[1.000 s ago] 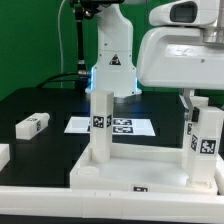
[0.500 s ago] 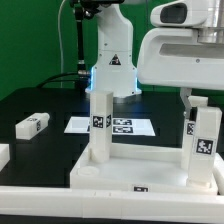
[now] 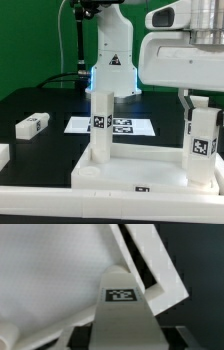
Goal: Assemble desk
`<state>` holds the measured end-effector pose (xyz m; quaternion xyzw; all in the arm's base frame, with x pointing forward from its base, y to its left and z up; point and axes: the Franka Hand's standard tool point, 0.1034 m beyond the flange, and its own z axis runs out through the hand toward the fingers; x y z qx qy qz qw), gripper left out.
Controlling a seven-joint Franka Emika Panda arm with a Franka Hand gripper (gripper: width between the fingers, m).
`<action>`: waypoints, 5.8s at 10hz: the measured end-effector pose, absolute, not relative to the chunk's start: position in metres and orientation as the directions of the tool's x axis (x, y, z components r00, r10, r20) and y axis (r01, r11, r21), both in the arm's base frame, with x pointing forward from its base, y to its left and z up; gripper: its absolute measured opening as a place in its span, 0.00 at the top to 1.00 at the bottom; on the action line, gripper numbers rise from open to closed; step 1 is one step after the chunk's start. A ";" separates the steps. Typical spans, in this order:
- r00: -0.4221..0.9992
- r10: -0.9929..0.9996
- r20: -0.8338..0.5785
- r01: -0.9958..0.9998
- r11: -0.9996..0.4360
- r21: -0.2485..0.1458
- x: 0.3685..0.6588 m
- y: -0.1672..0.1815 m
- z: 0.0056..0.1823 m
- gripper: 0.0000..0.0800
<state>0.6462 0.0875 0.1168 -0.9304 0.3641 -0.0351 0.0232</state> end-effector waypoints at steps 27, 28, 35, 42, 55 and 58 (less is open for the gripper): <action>0.936 -0.343 0.075 -0.342 -0.939 -0.027 0.648 0.101 0.116 0.19; 0.970 -0.231 0.079 -0.230 -0.973 -0.012 0.648 0.099 0.116 0.19; 0.994 0.074 0.079 0.072 -0.997 0.029 0.648 0.096 0.116 0.52; 0.987 -0.135 0.083 -0.136 -0.991 0.012 0.649 0.095 0.116 0.64; 0.226 -0.974 -0.028 -0.971 -0.222 -0.091 0.647 0.092 0.113 0.64; 0.212 -0.977 -0.028 -0.974 -0.209 -0.091 0.647 0.092 0.113 0.50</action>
Offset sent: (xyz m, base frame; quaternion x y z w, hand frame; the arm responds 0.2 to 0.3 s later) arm 0.0039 0.0012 -0.0109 -0.0292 -0.0369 0.2323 0.9715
